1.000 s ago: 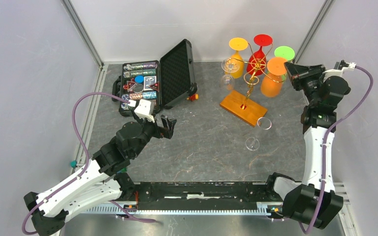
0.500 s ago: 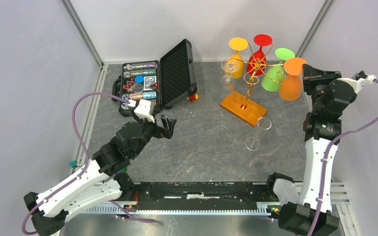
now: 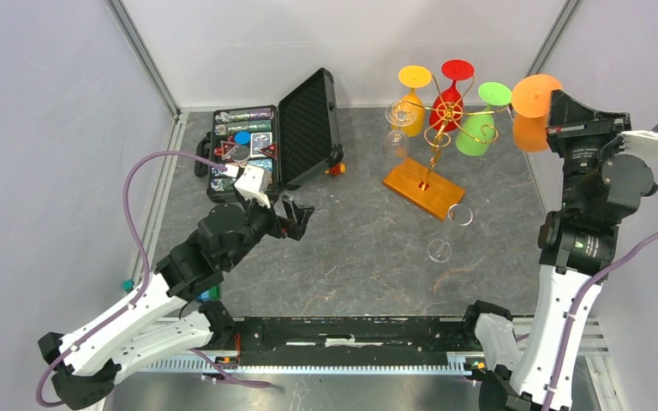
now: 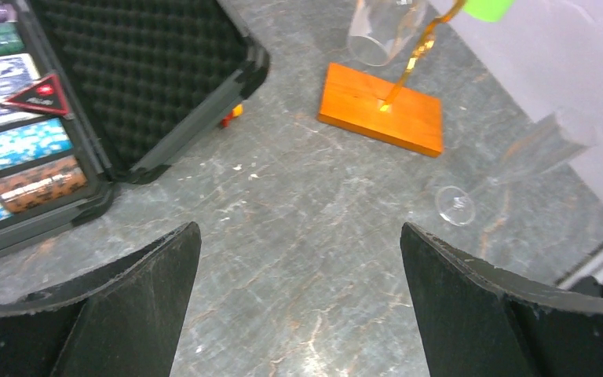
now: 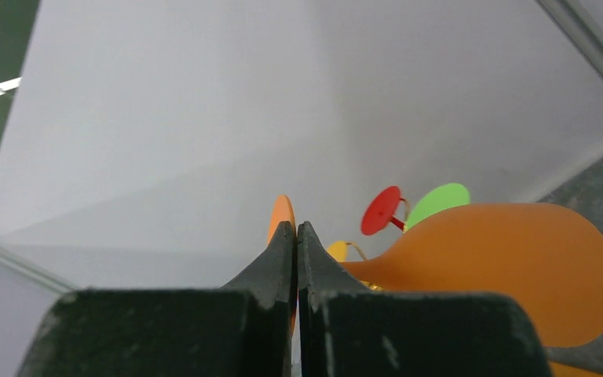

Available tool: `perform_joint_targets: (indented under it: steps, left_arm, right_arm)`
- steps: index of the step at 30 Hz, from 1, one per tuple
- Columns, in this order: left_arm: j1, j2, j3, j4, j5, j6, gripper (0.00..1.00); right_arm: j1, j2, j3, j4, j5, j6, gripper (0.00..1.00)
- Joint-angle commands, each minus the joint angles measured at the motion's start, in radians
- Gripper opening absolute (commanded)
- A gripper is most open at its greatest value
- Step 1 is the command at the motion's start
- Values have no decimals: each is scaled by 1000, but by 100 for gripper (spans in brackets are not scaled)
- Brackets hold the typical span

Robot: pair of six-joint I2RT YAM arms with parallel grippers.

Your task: Take the wine glass off the wine glass rack

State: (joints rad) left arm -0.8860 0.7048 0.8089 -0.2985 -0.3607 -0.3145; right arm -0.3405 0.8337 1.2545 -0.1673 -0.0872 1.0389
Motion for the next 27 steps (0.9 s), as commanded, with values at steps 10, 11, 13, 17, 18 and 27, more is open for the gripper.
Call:
perform_joint_targets:
  steps: [10, 11, 13, 17, 18, 27]
  left_arm:
    - [1, 166, 154, 174, 478, -209, 100]
    - [5, 182, 164, 194, 506, -226, 100]
    - [15, 213, 187, 245, 565, -268, 100]
    - [47, 288, 245, 377, 668, -362, 100]
    - [56, 309, 261, 403, 681, -388, 100]
    - [148, 442, 367, 644, 776, -592, 100]
  right_arm:
    - [0, -24, -21, 437, -417, 234, 0]
    - [0, -24, -32, 493, -447, 278, 0]
    - [0, -22, -34, 567, -493, 320, 0]
    - [0, -33, -23, 627, -557, 362, 0]
    - [1, -36, -38, 673, -569, 402, 0]
    - [50, -10, -233, 1099, -599, 856, 0]
